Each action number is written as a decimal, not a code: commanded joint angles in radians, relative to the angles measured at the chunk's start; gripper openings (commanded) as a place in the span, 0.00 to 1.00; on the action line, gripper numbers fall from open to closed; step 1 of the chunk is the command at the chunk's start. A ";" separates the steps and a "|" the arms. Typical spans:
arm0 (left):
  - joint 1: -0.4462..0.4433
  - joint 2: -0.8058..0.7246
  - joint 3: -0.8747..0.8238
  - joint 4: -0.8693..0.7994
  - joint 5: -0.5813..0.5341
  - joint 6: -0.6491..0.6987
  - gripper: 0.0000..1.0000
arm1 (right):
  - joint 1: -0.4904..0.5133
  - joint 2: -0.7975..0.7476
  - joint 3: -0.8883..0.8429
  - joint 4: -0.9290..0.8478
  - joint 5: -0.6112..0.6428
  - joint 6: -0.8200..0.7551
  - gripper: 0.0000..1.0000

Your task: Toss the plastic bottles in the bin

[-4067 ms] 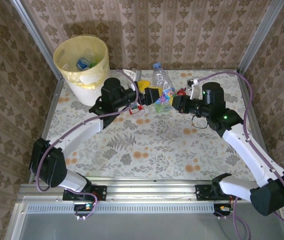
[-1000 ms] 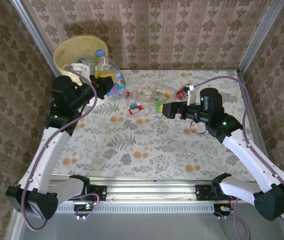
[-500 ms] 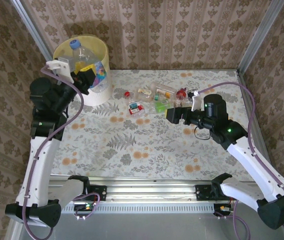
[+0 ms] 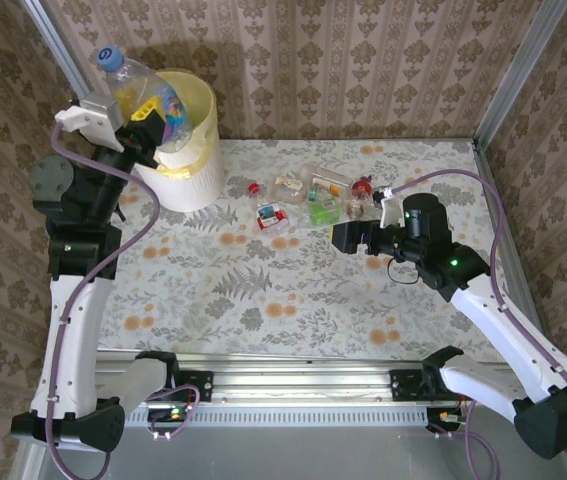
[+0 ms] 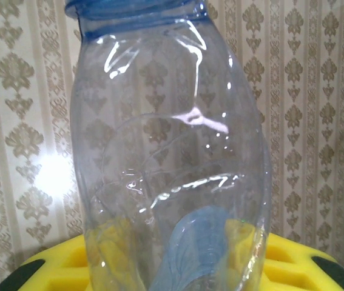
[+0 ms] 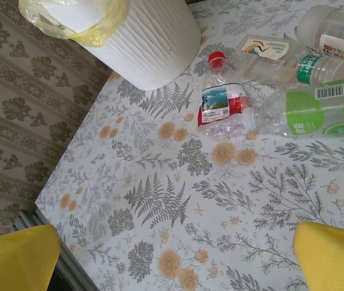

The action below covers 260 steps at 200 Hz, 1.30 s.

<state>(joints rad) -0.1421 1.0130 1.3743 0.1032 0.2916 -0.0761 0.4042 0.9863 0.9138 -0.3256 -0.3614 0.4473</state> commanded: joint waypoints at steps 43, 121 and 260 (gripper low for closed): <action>0.006 -0.008 0.023 0.137 -0.096 0.130 0.10 | 0.007 0.011 0.016 -0.007 0.009 -0.015 1.00; 0.008 0.001 0.003 0.198 -0.127 0.174 0.11 | 0.007 0.021 0.020 0.003 0.024 -0.013 1.00; 0.062 0.168 0.043 0.298 -0.109 0.128 0.12 | 0.006 0.096 0.071 -0.022 0.033 -0.059 1.00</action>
<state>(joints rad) -0.1081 1.1275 1.3727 0.3481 0.1761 0.0963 0.4042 1.0664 0.9424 -0.3229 -0.3466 0.4210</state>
